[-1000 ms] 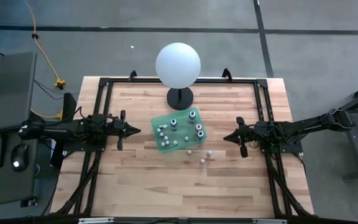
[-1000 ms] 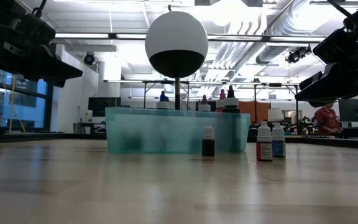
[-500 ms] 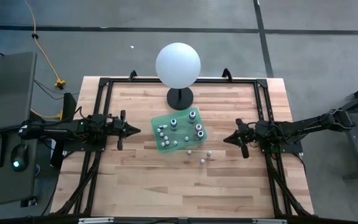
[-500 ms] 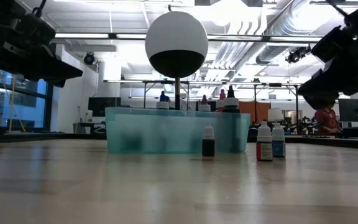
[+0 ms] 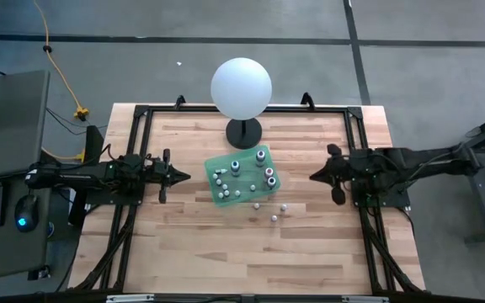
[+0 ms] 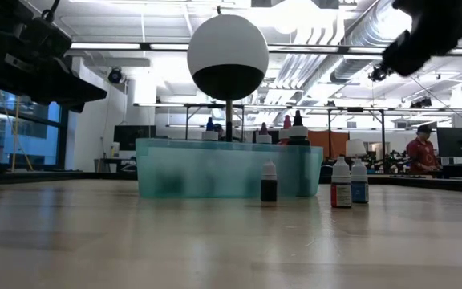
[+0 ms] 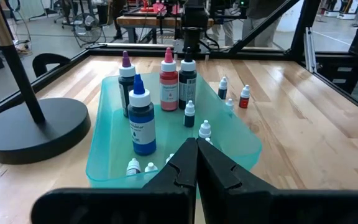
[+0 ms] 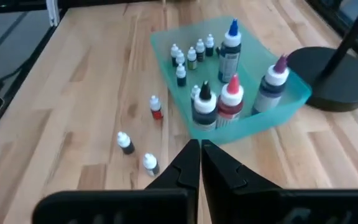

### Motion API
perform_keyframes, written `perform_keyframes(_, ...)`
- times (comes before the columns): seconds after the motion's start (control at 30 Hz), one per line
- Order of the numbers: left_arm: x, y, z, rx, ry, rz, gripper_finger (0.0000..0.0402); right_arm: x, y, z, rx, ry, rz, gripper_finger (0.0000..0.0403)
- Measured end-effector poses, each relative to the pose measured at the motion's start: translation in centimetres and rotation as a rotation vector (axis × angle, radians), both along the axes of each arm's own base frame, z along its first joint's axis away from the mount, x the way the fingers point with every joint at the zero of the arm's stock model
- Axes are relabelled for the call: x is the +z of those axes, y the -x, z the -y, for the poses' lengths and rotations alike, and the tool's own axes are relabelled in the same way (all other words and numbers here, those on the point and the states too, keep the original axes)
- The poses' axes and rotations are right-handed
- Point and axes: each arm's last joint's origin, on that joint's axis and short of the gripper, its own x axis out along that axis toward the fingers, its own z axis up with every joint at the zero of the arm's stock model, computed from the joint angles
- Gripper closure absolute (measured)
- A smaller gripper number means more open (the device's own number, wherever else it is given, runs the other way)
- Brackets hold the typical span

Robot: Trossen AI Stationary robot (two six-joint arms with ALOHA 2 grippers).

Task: Pick & Place food coloring
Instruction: Put the small blue food coloring bottle into the bin

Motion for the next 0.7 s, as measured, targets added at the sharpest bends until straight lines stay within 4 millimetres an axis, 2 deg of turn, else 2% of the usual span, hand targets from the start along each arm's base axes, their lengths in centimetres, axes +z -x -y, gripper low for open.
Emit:
perform_keyframes(0.1, 0.0, 0.0, 0.0, 0.000, 0.000, 0.000, 0.0401, 1.8, -0.6, 0.0, -0.014, 0.007, -0.039, 0.0390)
perform_keyframes(0.23, 0.0, 0.0, 0.0, 0.000, 0.000, 0.001, 0.0401, 2.7, -2.1, -0.1, -0.024, 0.023, -0.141, 0.0375)
perform_keyframes(0.4, 0.0, 0.0, 0.0, 0.000, 0.000, 0.002, 0.0401, 2.3, -4.9, -0.5, -0.016, -0.014, -0.282, 0.0339)
perform_keyframes(0.57, 0.0, 0.0, 0.0, 0.000, 0.000, 0.002, 0.0401, 1.2, -7.1, -0.9, -0.026, -0.094, -0.414, 0.0292)
perform_keyframes(0.7, 0.0, 0.0, 0.0, 0.001, 0.000, 0.002, 0.0401, -0.2, -8.5, -1.6, 0.031, -0.148, -0.498, 0.0252)
